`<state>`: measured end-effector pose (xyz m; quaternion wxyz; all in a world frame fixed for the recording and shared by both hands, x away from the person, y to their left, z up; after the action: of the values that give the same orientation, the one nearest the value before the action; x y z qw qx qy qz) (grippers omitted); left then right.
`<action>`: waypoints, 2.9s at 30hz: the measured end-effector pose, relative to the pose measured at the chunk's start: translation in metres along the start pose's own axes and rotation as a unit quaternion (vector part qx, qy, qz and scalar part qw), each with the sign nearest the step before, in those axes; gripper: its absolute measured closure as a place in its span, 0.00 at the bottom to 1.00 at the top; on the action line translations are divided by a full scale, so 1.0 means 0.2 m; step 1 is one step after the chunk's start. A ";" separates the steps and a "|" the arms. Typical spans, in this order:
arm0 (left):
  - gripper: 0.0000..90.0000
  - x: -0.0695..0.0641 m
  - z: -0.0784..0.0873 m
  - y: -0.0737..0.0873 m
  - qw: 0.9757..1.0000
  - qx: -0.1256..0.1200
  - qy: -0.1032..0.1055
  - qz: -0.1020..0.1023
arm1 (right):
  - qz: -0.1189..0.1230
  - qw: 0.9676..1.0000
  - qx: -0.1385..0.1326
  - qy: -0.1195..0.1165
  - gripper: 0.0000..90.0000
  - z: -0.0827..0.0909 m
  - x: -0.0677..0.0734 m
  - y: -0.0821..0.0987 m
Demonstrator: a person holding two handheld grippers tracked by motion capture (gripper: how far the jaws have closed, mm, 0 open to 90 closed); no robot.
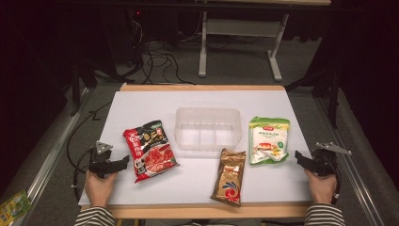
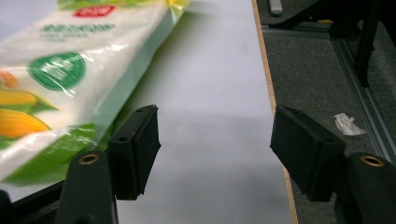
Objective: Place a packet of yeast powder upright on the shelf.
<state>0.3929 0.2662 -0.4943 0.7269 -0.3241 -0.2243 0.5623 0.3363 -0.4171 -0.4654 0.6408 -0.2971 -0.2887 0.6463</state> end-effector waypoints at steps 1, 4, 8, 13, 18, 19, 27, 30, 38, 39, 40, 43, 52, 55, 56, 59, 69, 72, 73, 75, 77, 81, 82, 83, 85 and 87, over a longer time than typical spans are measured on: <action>0.19 0.00 0.00 0.00 1.000 0.000 0.000 0.000 | 0.001 1.000 -0.006 -0.003 0.37 0.00 0.00 0.00; 0.19 0.00 0.00 0.00 1.000 0.000 0.000 0.000 | -0.002 1.000 -0.013 -0.013 0.39 0.02 -0.01 -0.01; 0.19 0.00 0.00 0.00 1.000 0.000 0.000 0.000 | -0.002 1.000 -0.015 -0.026 0.40 0.04 0.00 -0.02; 0.19 0.00 0.00 0.00 1.000 -0.001 -0.002 0.000 | -0.009 0.999 -0.027 -0.046 0.41 0.08 -0.01 -0.05; 0.19 0.00 0.00 0.00 1.000 -0.001 -0.002 -0.001 | -0.014 0.997 -0.021 -0.068 0.40 0.09 0.00 -0.07; 0.19 0.00 0.00 0.00 1.000 0.000 -0.001 -0.003 | -0.014 0.997 -0.018 -0.069 0.40 0.09 0.00 -0.08; 0.21 0.00 0.00 0.00 1.000 -0.004 0.000 -0.006 | -0.014 0.996 -0.002 -0.088 0.32 0.06 0.01 -0.12; 0.21 0.00 0.00 0.00 1.000 -0.005 0.001 -0.006 | -0.016 0.995 0.004 -0.103 0.30 0.05 0.01 -0.14; 0.21 0.00 0.00 0.00 1.000 -0.003 0.005 -0.010 | -0.019 0.991 0.017 -0.134 0.32 0.01 0.03 -0.21; 0.21 0.00 0.00 0.00 1.000 -0.003 0.004 -0.010 | -0.020 0.990 0.021 -0.139 0.32 0.00 0.04 -0.22; 0.21 0.00 0.00 0.00 1.000 -0.003 0.004 -0.010 | -0.018 0.990 0.024 -0.141 0.32 0.00 0.04 -0.23; 0.21 0.00 0.00 0.00 1.000 -0.003 0.004 -0.010 | -0.023 0.988 0.029 -0.151 0.32 -0.03 0.04 -0.26; 0.21 0.00 0.00 0.00 1.000 -0.003 0.004 -0.010 | -0.028 0.986 0.050 -0.154 0.32 -0.10 0.05 -0.35; 0.21 0.00 0.00 0.00 1.000 -0.004 0.006 -0.008 | -0.025 0.986 0.056 -0.154 0.32 -0.13 0.06 -0.38; 0.21 0.00 0.00 0.00 1.000 -0.004 0.006 -0.008 | -0.022 0.986 0.060 -0.153 0.32 -0.14 0.07 -0.39; 0.21 0.00 0.00 0.00 1.000 -0.004 0.008 -0.008 | -0.025 0.986 0.065 -0.151 0.32 -0.16 0.07 -0.42; 0.21 0.00 0.00 0.00 1.000 -0.003 0.007 -0.010 | -0.037 0.982 0.109 -0.151 0.30 -0.29 0.06 -0.47; 0.21 0.00 0.00 0.00 1.000 -0.003 0.006 -0.011 | -0.040 0.980 0.120 -0.153 0.29 -0.34 0.06 -0.47; 0.21 0.00 0.00 0.00 1.000 -0.003 0.006 -0.011 | -0.042 0.980 0.123 -0.154 0.29 -0.34 0.06 -0.47; 0.21 0.00 0.00 0.00 1.000 -0.003 0.007 -0.011 | -0.043 0.979 0.129 -0.153 0.28 -0.36 0.06 -0.47; 0.21 -0.01 0.00 0.00 1.000 -0.003 0.007 -0.012 | -0.048 0.977 0.143 -0.153 0.28 -0.39 0.06 -0.46; 0.21 -0.01 0.00 0.00 1.000 -0.005 0.008 -0.011 | -0.053 0.973 0.156 -0.159 0.27 -0.43 0.07 -0.44; 0.21 -0.01 0.00 0.00 1.000 -0.005 0.008 -0.011 | -0.053 0.972 0.160 -0.161 0.27 -0.44 0.07 -0.44; 0.21 -0.01 0.00 0.00 1.000 -0.005 0.008 -0.011 | -0.057 0.971 0.162 -0.164 0.27 -0.45 0.08 -0.44; 0.21 -0.01 0.00 0.00 1.000 -0.005 0.008 -0.011 | -0.059 0.970 0.164 -0.172 0.27 -0.46 0.09 -0.44; 0.21 -0.01 0.00 0.00 1.000 -0.005 0.008 -0.011 | -0.057 0.967 0.167 -0.184 0.28 -0.48 0.11 -0.43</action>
<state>0.3916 0.2650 -0.4943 0.7333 -0.3298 -0.2248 0.5505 0.4655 -0.3950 -0.4630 0.6531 -0.0449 -0.3056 0.6914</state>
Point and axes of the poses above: each handheld gripper's, and its own axes: z roughly backward along the jaws, y roughly out of its underside, x roughly to its left, the point moved 1 cm from there along -z, roughly forward along the jaws, and after that the axes turned 3 degrees about z, right-handed, at the moved point
